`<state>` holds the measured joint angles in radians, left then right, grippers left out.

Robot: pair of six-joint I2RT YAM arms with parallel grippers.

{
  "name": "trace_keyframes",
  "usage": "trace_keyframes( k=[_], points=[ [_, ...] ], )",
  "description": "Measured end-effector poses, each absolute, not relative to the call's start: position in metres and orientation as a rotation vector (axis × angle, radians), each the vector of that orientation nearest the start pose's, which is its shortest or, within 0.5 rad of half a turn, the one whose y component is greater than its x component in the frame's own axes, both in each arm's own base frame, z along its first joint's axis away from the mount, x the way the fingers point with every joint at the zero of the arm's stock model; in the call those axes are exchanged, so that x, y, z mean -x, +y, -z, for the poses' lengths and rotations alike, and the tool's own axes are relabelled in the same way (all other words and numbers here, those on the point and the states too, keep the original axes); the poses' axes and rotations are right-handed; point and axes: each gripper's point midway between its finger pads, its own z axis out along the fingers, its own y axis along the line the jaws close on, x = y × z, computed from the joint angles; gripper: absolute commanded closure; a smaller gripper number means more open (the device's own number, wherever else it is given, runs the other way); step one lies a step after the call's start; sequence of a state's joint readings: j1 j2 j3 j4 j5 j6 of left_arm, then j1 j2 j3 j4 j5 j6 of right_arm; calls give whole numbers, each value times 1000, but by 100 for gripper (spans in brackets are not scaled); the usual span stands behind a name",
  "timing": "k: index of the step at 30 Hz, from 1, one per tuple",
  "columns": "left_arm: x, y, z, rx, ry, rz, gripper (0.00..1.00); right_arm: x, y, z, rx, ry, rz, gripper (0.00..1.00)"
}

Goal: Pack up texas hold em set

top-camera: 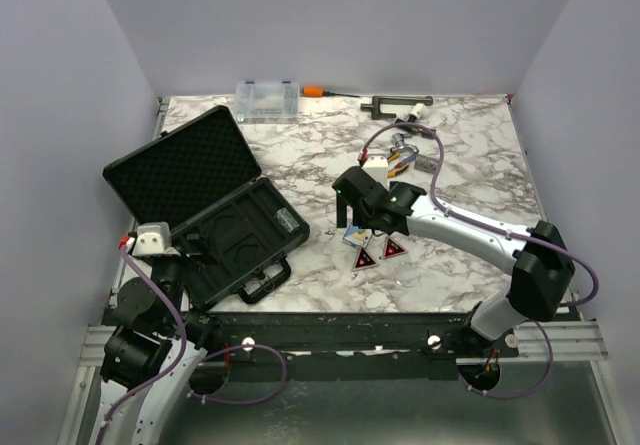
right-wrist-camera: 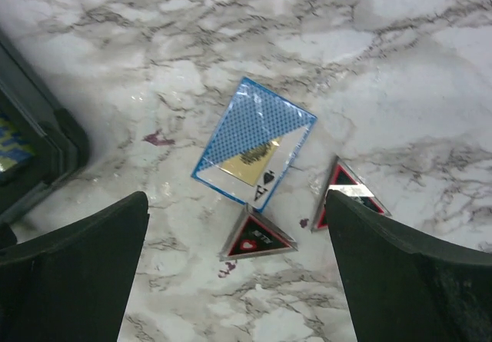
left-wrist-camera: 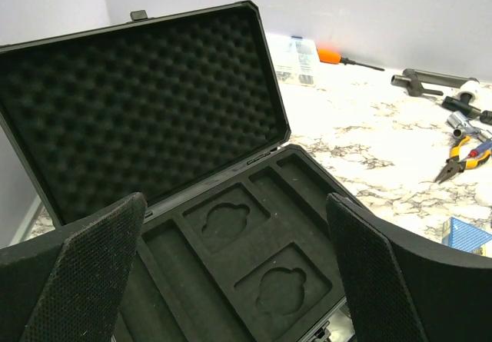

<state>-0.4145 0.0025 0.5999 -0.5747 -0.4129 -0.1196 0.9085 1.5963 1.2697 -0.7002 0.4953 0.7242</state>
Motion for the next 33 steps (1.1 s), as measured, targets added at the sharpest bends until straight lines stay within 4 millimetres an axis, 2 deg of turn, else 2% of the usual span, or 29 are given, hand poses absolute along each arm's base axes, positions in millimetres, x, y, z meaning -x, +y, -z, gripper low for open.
trace_keyframes(
  k=[5, 9, 11, 16, 19, 21, 23, 26, 30, 33],
  points=[
    [-175, -5, -266, 98, 1548, 103, 1, -261, 230, -125, -4, 2435, -20, 0],
    [-175, -5, -266, 98, 1548, 103, 1, -264, 211, -126, -30, 2431, 15, 0],
    [-175, -5, -266, 99, 1548, 103, 1, -278, 193, -129, -63, 2426, 39, 0],
    [-175, -5, -266, 99, 1548, 103, 1, -329, 131, -144, -251, 2394, 120, 0],
    [-175, -5, -266, 99, 1548, 103, 1, -362, 121, -161, -319, 2352, 135, 0],
    [-175, -5, -265, 98, 1548, 102, 1, -384, 118, -164, -353, 2341, 145, 0],
    [-175, -5, -265, 98, 1548, 103, 1, -402, 114, -159, -384, 2345, 163, 0],
    [-175, -5, -265, 98, 1549, 103, 1, -427, 98, -142, -445, 2370, 209, 0],
    [-175, -5, -265, 98, 1549, 102, 1, -448, 76, -121, -499, 2406, 255, 0],
    [-175, -5, -265, 98, 1549, 102, 1, -463, 62, -113, -531, 2418, 263, 0]
  ],
)
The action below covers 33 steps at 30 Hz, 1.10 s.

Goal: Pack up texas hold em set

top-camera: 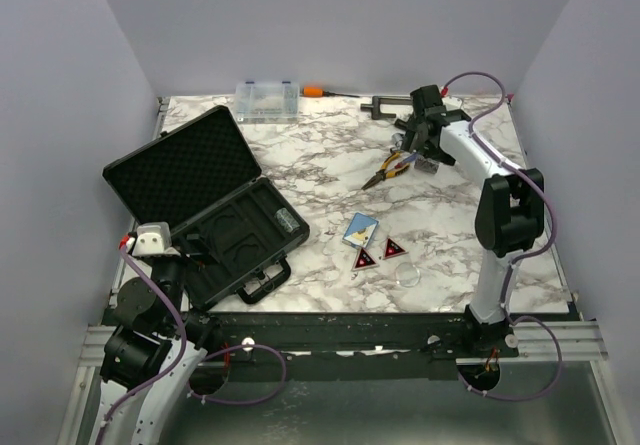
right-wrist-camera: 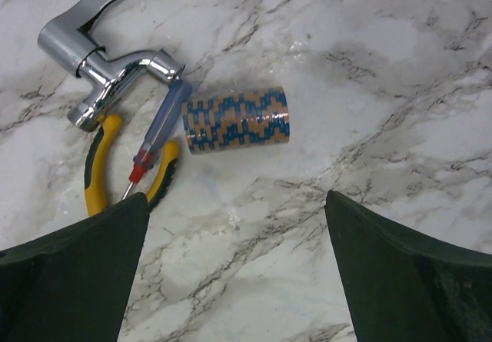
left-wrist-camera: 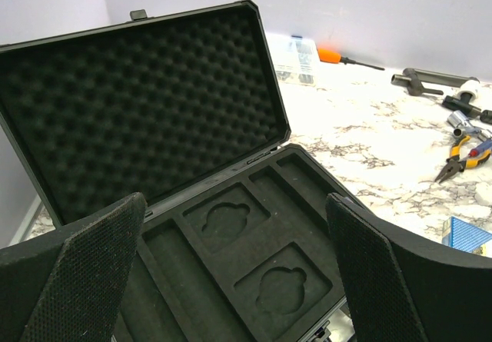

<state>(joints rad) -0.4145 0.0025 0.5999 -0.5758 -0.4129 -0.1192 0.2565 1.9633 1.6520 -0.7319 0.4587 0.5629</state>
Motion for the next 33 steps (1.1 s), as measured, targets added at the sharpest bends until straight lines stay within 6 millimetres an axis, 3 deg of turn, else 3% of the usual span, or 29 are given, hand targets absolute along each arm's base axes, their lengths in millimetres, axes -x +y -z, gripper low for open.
trace_keyframes(
  k=[7, 14, 21, 33],
  points=[
    [-175, -5, -265, 98, 1549, 102, 1, -479, 43, -91, -530, 2471, 268, 0],
    [-175, -5, -265, 98, 1549, 102, 1, -490, 41, -68, -480, 2535, 258, 5],
    [-175, -5, -265, 98, 1549, 102, 1, -502, 39, -60, -454, 2546, 258, 11],
    [-175, -5, -265, 98, 1549, 102, 1, -500, 36, -55, -424, 2566, 272, 18]
  ],
)
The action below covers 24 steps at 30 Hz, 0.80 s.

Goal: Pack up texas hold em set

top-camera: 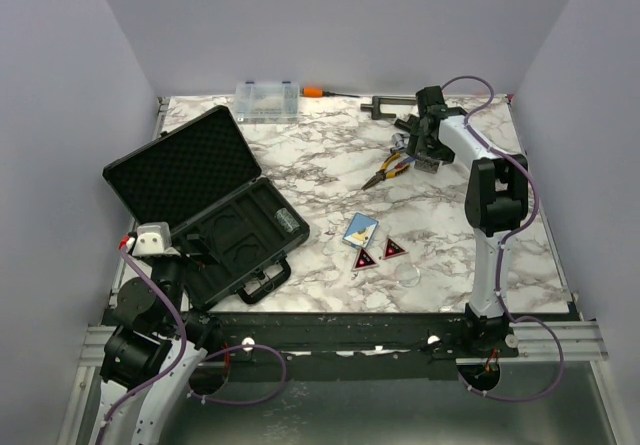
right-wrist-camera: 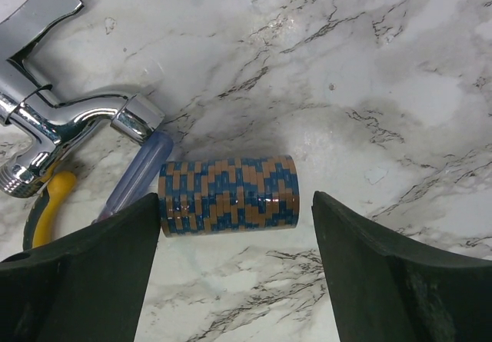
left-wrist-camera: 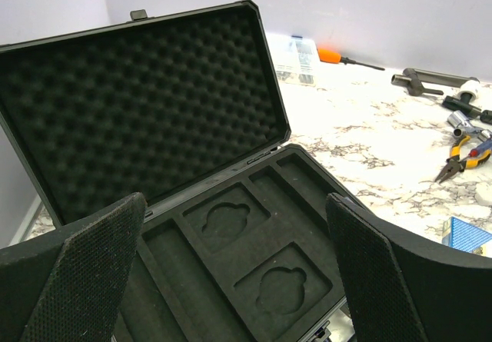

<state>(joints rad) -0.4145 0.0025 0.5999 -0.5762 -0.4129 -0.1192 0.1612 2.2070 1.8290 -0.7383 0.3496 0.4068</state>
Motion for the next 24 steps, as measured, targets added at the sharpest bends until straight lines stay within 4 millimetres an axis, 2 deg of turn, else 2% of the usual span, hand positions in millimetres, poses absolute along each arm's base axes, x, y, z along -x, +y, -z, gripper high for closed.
trace_keyframes(
  k=[8, 11, 16, 19, 24],
  points=[
    [-175, -5, -265, 98, 1549, 102, 1, -496, 34, -45, -416, 2590, 274, 20],
    [-175, -5, -265, 98, 1549, 102, 1, -494, 35, -42, -415, 2597, 263, 28],
    [-175, -5, -265, 98, 1549, 102, 1, -493, 36, -40, -409, 2605, 256, 48],
    [-175, -5, -265, 99, 1549, 102, 1, -493, 36, -40, -406, 2606, 254, 51],
    [-175, -5, -265, 99, 1549, 102, 1, -493, 36, -41, -420, 2602, 251, 67]
  ],
)
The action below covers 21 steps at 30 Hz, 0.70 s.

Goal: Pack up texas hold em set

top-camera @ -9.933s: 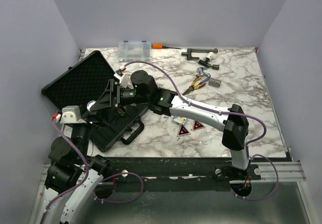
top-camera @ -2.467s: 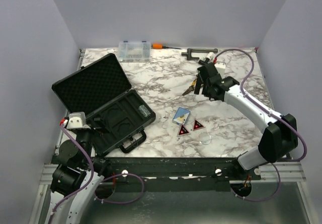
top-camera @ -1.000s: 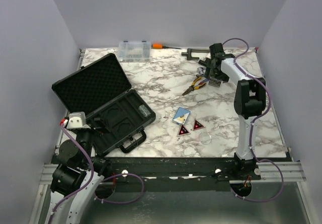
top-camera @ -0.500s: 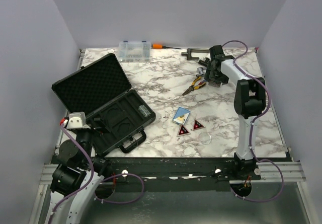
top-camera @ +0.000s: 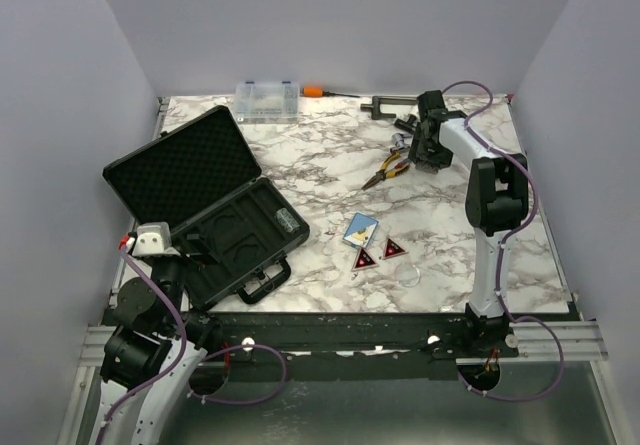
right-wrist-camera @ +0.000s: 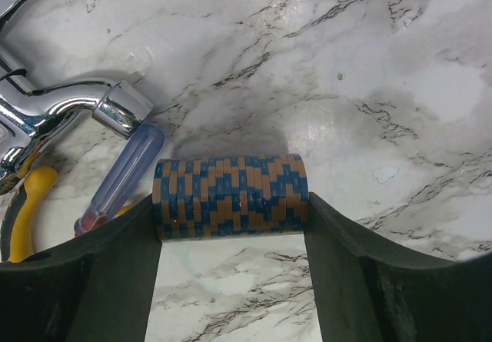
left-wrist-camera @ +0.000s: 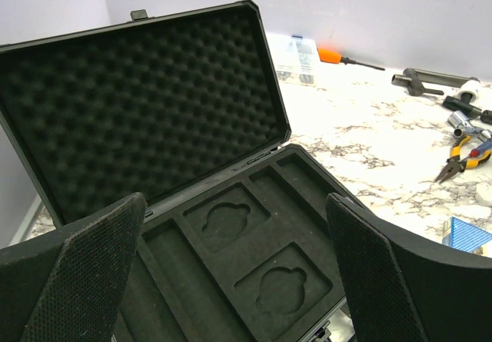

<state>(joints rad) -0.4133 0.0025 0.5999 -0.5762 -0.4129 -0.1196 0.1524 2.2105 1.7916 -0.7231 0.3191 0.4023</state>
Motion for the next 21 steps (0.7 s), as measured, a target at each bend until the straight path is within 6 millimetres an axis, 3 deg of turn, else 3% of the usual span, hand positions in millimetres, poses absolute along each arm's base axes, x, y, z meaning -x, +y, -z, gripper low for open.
trace_keyframes(
  k=[3, 5, 12, 21],
  points=[
    [-175, -5, -265, 99, 1549, 101, 1, -492, 36, -42, -433, 2602, 245, 90],
    [-175, -5, -265, 100, 1549, 101, 1, -490, 37, -43, -442, 2610, 233, 99],
    [-175, -5, -265, 99, 1549, 101, 1, -480, 48, -64, -472, 2609, 131, 99],
    [-175, -5, -265, 100, 1549, 100, 1, -467, 66, -126, -503, 2527, -65, 99]
  ],
)
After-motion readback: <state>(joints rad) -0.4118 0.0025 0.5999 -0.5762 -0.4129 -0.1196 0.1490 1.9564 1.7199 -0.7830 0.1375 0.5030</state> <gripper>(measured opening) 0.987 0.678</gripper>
